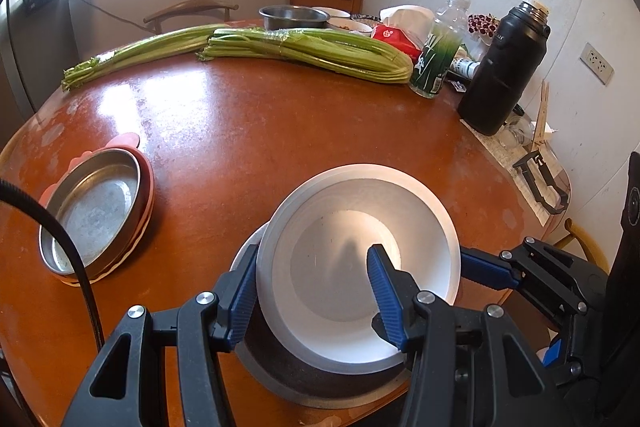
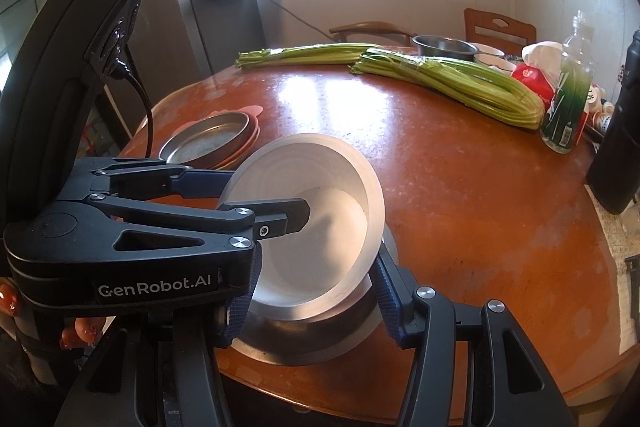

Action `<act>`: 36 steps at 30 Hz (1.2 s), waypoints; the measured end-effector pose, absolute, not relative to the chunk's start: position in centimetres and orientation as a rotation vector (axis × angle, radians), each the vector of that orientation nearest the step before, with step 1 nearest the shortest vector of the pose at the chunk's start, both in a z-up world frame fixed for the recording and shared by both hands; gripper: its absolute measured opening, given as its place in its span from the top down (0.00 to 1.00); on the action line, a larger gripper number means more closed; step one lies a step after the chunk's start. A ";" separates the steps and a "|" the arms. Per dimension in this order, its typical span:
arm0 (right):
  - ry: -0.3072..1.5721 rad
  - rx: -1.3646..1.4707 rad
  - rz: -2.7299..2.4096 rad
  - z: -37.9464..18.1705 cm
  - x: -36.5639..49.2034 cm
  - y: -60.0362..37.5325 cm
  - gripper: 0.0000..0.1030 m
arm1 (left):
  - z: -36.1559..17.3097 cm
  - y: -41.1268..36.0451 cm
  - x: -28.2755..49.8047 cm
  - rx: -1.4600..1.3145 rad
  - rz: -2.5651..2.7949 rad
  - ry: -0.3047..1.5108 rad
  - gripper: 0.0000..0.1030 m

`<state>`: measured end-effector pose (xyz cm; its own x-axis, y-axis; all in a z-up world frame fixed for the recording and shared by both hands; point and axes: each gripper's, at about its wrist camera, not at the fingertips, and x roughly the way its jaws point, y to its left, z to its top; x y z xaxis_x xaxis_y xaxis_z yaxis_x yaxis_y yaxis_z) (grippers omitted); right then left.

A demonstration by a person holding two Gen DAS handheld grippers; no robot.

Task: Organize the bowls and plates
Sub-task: 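Lower the second paper bowl into the first and open the left tool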

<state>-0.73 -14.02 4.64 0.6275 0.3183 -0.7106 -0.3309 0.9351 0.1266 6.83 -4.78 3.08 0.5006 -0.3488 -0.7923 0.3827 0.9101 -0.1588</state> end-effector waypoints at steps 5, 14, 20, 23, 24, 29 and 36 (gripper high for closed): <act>0.819 -0.013 0.386 4.7 -0.8 -14.0 0.44 | 3.1 -4.5 6.4 0.034 -0.440 0.948 0.48; 0.841 0.003 0.407 4.2 -0.5 -14.2 0.44 | 2.9 -3.9 6.0 0.020 -0.441 0.962 0.48; 0.856 -0.007 0.402 3.8 -0.3 -14.0 0.44 | 2.3 -3.9 6.2 0.019 -0.438 0.979 0.48; 0.863 -0.017 0.398 3.5 -0.2 -13.9 0.44 | 2.0 -3.9 6.3 0.018 -0.432 0.986 0.48; 0.866 -0.019 0.395 3.4 -0.1 -13.8 0.45 | 1.8 -3.9 6.4 0.019 -0.430 0.988 0.48; 0.873 -0.029 0.383 3.0 0.1 -13.8 0.45 | 1.2 -3.9 6.8 0.021 -0.417 1.002 0.48; 0.866 -0.035 0.373 3.1 0.1 -13.8 0.45 | 1.1 -3.8 6.9 0.023 -0.409 1.001 0.48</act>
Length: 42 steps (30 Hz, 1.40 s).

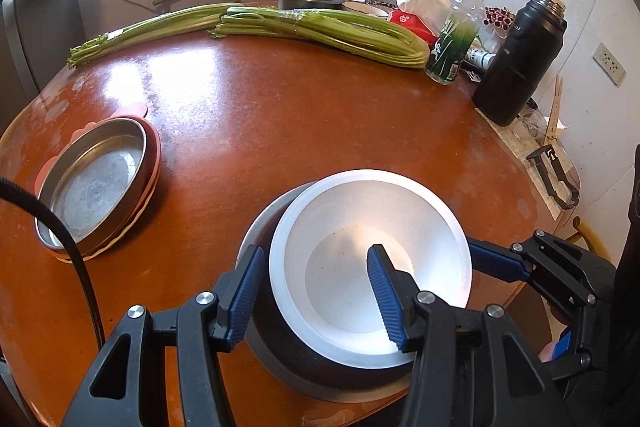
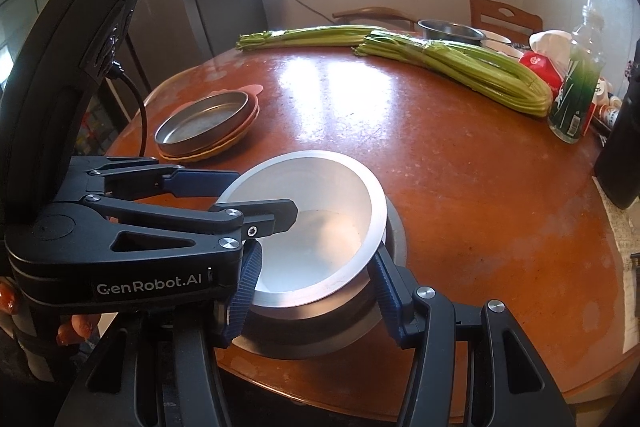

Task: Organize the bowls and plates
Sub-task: 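Lower the second paper bowl into the first and open the left tool, then grasp the steel bowl rim with the left tool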

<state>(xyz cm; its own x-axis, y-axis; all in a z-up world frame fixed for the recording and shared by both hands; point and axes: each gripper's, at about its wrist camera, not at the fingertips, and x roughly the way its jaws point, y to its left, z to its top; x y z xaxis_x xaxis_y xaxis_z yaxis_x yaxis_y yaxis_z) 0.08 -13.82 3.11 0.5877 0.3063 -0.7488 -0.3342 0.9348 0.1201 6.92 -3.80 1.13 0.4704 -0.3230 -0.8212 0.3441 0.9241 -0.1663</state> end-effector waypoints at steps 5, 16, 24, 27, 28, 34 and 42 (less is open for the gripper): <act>0.857 -0.031 0.366 3.3 0.0 -14.0 0.45 | 1.3 -3.4 6.9 0.020 -0.396 0.990 0.48; 0.823 -0.018 0.343 4.0 0.3 -15.0 0.44 | 1.8 -2.7 6.9 0.016 -0.370 0.967 0.48; 0.798 0.004 0.319 4.6 0.4 -15.7 0.44 | 2.2 -1.9 6.9 0.001 -0.358 0.953 0.48; 0.794 0.023 0.302 4.7 0.4 -16.3 0.40 | 2.3 -1.5 7.0 -0.009 -0.348 0.951 0.48; 0.794 0.028 0.298 4.7 0.4 -16.5 0.40 | 2.3 -1.3 7.0 -0.014 -0.345 0.952 0.48; 0.832 0.064 0.307 3.9 0.7 -17.2 0.39 | 1.6 -0.2 7.0 -0.041 -0.350 0.980 0.48; 0.894 0.134 0.312 2.2 1.3 -17.9 0.39 | 0.2 0.7 7.2 -0.106 -0.384 1.032 0.47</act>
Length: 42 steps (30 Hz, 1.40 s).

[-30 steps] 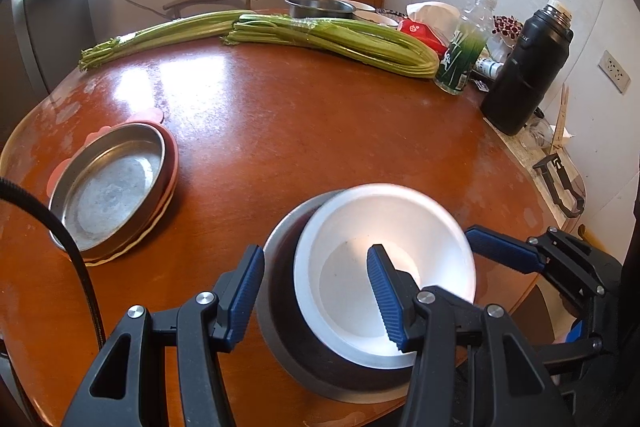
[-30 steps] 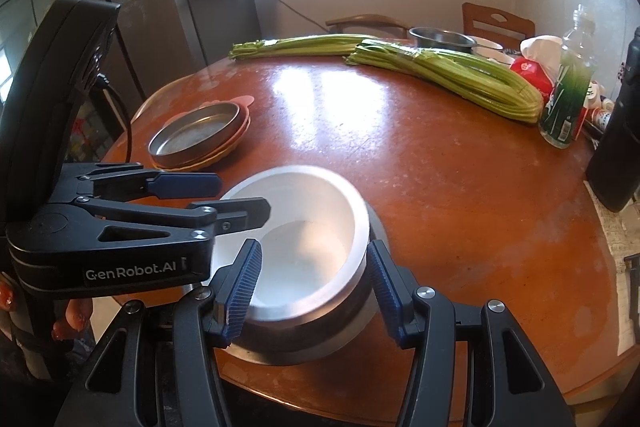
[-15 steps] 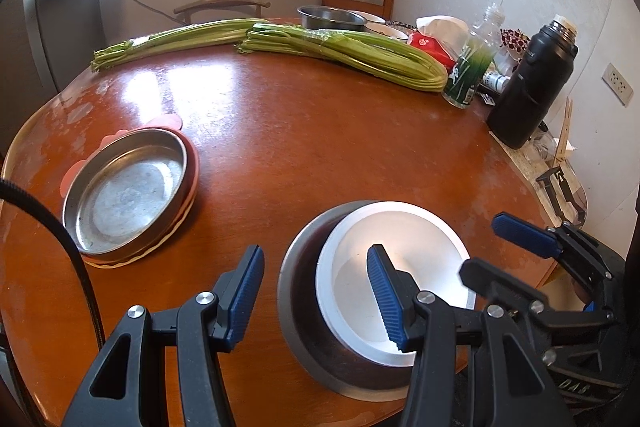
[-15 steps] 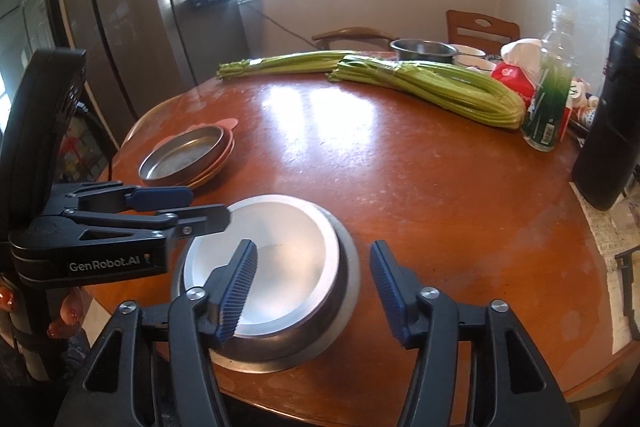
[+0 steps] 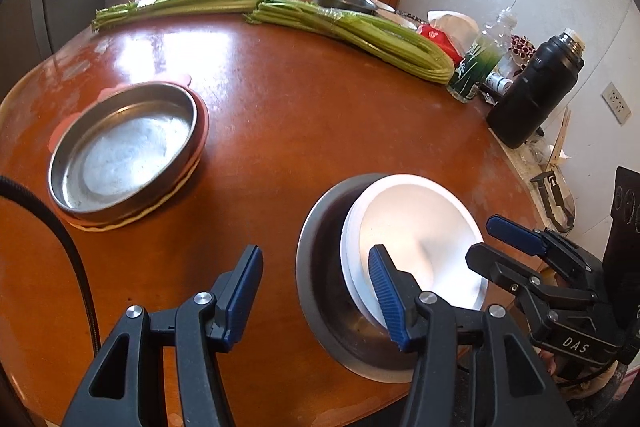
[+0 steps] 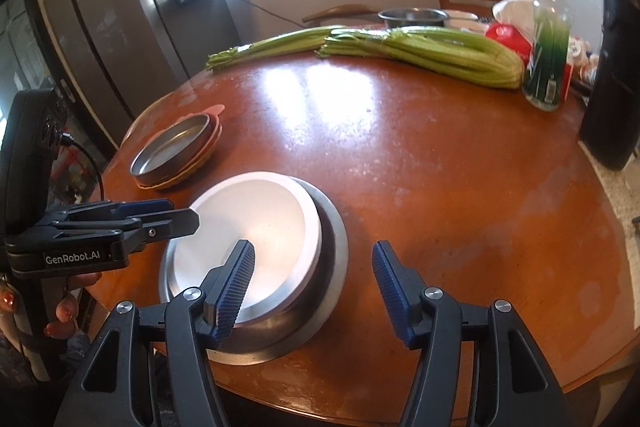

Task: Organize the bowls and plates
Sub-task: 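Grasp the steel bowl rim with the left tool, then lift the steel bowl with nested paper bowls and carry it toward the silver tray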

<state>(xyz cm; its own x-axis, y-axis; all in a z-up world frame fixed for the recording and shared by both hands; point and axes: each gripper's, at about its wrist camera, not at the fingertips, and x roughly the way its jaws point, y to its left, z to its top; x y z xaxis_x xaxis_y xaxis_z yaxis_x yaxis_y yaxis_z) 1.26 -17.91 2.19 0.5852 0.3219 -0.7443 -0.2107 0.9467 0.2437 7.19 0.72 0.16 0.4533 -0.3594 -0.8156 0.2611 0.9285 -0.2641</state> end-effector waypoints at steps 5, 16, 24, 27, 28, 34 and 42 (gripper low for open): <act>0.930 0.170 0.333 1.4 1.5 -17.8 0.39 | -0.4 0.3 7.5 -0.105 -0.394 1.053 0.46; 0.958 0.180 0.360 0.6 1.3 -17.2 0.39 | -1.6 -0.6 8.4 -0.094 -0.403 1.090 0.46; 0.973 0.176 0.380 0.3 1.7 -16.4 0.38 | -2.0 -0.8 8.7 -0.090 -0.410 1.095 0.46; 0.977 0.175 0.381 0.2 1.8 -16.3 0.38 | -2.1 -0.9 8.8 -0.093 -0.410 1.100 0.46; 0.979 0.172 0.382 0.1 1.8 -16.2 0.38 | -2.2 -1.0 8.8 -0.095 -0.412 1.100 0.46; 0.990 0.163 0.382 -0.1 2.1 -15.8 0.38 | -2.9 -2.2 8.9 -0.082 -0.435 1.129 0.46; 0.989 0.165 0.380 -0.3 2.3 -15.6 0.38 | -3.1 -2.1 8.8 -0.097 -0.434 1.129 0.46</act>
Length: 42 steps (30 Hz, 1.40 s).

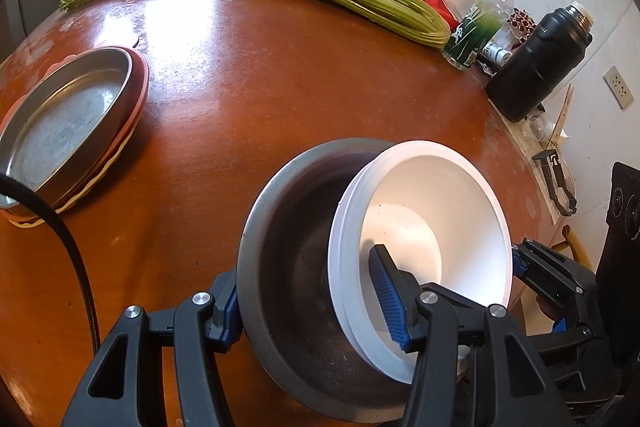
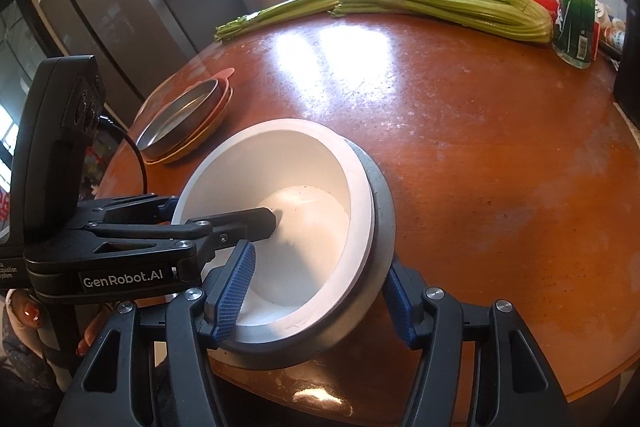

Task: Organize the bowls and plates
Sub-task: 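Lift the steel bowl with nested paper bowls and carry it toward the silver tray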

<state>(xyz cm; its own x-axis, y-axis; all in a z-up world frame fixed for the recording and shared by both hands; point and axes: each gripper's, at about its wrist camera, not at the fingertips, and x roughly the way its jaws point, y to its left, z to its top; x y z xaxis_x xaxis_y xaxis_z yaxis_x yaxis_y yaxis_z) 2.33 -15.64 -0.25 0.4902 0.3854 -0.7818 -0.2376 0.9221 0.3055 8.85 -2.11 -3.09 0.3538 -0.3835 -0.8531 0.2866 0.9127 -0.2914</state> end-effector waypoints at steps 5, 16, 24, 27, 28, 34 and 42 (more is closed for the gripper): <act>0.973 0.142 0.392 0.2 2.3 -14.8 0.38 | -2.6 -1.5 8.9 -0.092 -0.407 1.109 0.46; 0.923 0.117 0.450 2.6 3.9 -12.4 0.38 | 0.1 1.1 9.5 -0.128 -0.357 1.041 0.45; 0.897 0.101 0.498 4.2 5.0 -9.9 0.38 | 2.1 3.6 9.8 -0.129 -0.314 1.002 0.45; 0.883 0.088 0.512 4.9 5.5 -8.9 0.38 | 3.0 4.6 10.0 -0.130 -0.301 0.982 0.45; 0.874 0.082 0.517 5.3 5.7 -8.5 0.38 | 3.4 5.0 10.0 -0.132 -0.297 0.973 0.45; 0.816 0.054 0.559 7.9 6.4 -6.0 0.38 | 6.1 7.5 10.3 -0.131 -0.254 0.912 0.45; 0.777 0.036 0.618 10.4 8.5 -2.6 0.38 | 9.2 10.8 11.4 -0.114 -0.199 0.853 0.45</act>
<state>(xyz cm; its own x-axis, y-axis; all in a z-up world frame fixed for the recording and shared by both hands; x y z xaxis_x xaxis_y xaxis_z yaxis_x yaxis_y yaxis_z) 8.49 -2.64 10.36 0.5464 0.5342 -0.6450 -0.5084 0.8236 0.2515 11.39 10.83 9.19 0.6405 -0.2198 -0.7358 0.1284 0.9753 -0.1796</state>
